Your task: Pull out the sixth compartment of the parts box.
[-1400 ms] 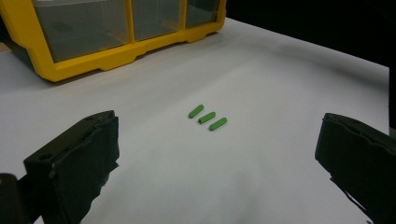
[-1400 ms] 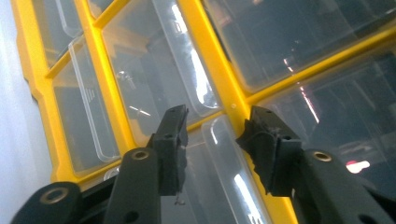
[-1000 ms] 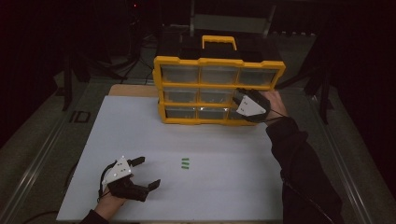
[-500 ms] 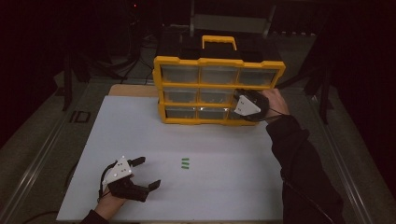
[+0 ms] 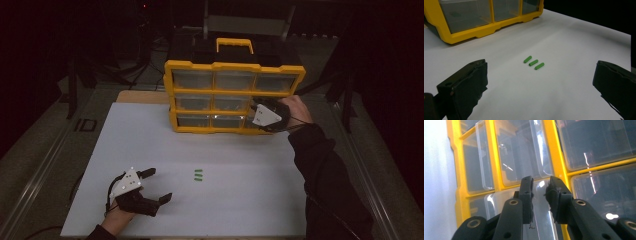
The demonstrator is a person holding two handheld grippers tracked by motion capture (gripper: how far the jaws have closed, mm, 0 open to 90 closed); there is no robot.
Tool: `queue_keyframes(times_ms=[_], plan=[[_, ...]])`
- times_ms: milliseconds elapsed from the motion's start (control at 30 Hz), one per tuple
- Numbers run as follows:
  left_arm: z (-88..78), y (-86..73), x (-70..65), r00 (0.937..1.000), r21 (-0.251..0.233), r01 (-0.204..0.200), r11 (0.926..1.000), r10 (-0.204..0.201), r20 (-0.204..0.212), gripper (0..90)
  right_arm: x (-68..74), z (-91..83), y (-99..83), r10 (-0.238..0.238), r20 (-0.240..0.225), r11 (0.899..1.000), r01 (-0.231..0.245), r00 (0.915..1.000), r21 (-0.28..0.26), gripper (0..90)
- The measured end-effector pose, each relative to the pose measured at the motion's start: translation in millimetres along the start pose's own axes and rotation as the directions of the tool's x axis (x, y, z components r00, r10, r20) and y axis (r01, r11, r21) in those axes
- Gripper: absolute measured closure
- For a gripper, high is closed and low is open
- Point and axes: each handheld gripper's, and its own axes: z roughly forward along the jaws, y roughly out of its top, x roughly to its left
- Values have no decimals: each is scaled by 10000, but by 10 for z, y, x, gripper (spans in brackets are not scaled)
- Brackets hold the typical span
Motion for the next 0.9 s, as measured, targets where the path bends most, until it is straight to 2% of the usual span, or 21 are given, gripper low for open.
queue_keyframes(times_ms=[900], plan=[[1, 1, 0, 10000, 8, -2, 10000, 2, 4, 0, 117, -372, 53, -164, -637, 9982, 127, 9978, -588, 744]])
